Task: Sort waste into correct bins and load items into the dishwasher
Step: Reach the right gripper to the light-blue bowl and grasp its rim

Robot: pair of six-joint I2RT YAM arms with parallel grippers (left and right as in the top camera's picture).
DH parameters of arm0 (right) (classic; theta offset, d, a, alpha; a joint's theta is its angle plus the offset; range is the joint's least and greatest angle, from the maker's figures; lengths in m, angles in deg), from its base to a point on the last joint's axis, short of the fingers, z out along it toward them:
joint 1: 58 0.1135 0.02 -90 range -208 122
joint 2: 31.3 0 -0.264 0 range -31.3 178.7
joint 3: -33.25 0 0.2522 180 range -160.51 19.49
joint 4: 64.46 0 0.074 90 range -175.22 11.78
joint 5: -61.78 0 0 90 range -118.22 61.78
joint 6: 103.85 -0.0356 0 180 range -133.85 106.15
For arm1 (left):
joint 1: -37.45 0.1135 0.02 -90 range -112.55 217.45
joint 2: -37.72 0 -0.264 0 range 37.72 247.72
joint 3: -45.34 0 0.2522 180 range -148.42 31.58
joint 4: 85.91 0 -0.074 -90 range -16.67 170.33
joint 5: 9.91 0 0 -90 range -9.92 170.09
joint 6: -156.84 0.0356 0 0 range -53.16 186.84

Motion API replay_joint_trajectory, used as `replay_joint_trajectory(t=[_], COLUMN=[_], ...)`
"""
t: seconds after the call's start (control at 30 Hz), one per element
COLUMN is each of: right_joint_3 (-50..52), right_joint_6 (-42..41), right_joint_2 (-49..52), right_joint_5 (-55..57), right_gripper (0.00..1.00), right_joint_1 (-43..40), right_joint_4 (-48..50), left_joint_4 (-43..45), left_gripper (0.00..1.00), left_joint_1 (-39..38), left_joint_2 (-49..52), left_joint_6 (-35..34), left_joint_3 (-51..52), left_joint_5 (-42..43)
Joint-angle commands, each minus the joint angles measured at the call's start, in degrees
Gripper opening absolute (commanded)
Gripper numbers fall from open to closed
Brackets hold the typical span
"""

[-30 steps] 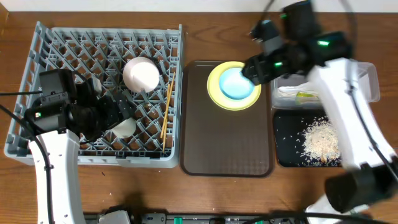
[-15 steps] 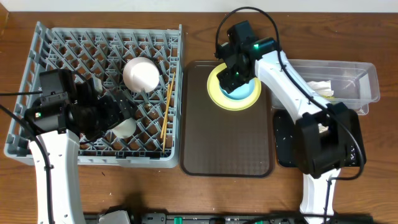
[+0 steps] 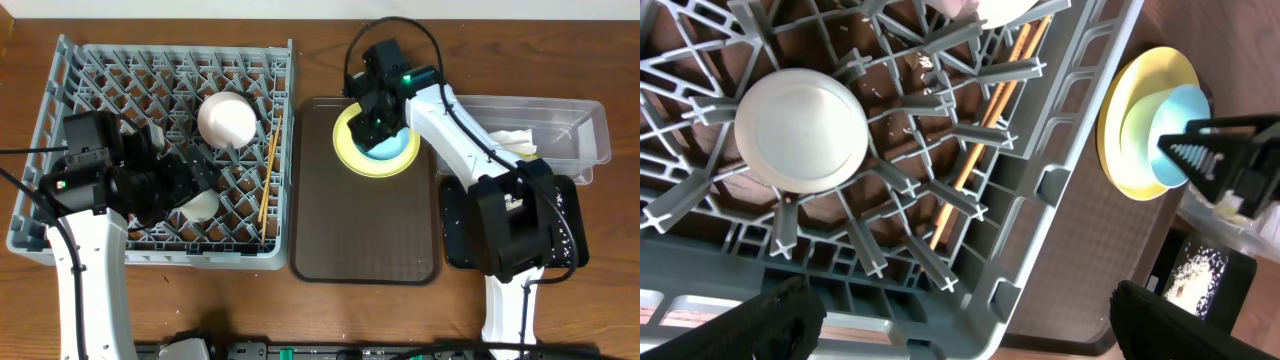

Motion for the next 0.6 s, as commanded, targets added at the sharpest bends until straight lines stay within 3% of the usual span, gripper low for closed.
replay_joint_trajectory(t=[0.0,0.1,0.17,0.23,0.33,0.57], right_joint_3=[3.08,5.60,6.82,7.21,6.08,-2.93], right_joint_6=[-0.20,-0.20,-0.17,-0.20,-0.22,-0.92], right_joint_2=[0.28,0.28,0.28,0.28,0.02,-3.39], right_joint_5=[-1.68,-1.60,-1.44,0.24,1.88,1.25], right_gripper=[0.58,0.56,0.46,0.24,0.04,0.01], right_joint_1=[1.86,2.67,2.97,3.10,3.10,3.08], right_joint_4=[1.16,3.06,4.61,5.29,5.16,-1.60], left_joint_4=[-0.15,-0.15,-0.17,-0.15,-0.13,0.26], left_gripper=[0.97,0.97,0.97,0.97,0.97,0.97], left_joint_1=[-0.02,-0.02,-0.02,-0.02,-0.02,-0.02], left_joint_2=[-0.31,-0.31,-0.31,-0.31,-0.31,-0.31], left_joint_6=[0.52,0.52,0.52,0.52,0.52,0.50], left_joint_3=[-1.88,-1.86,-1.84,-1.84,-1.84,-1.84], left_joint_5=[0.55,0.57,0.57,0.57,0.57,0.68])
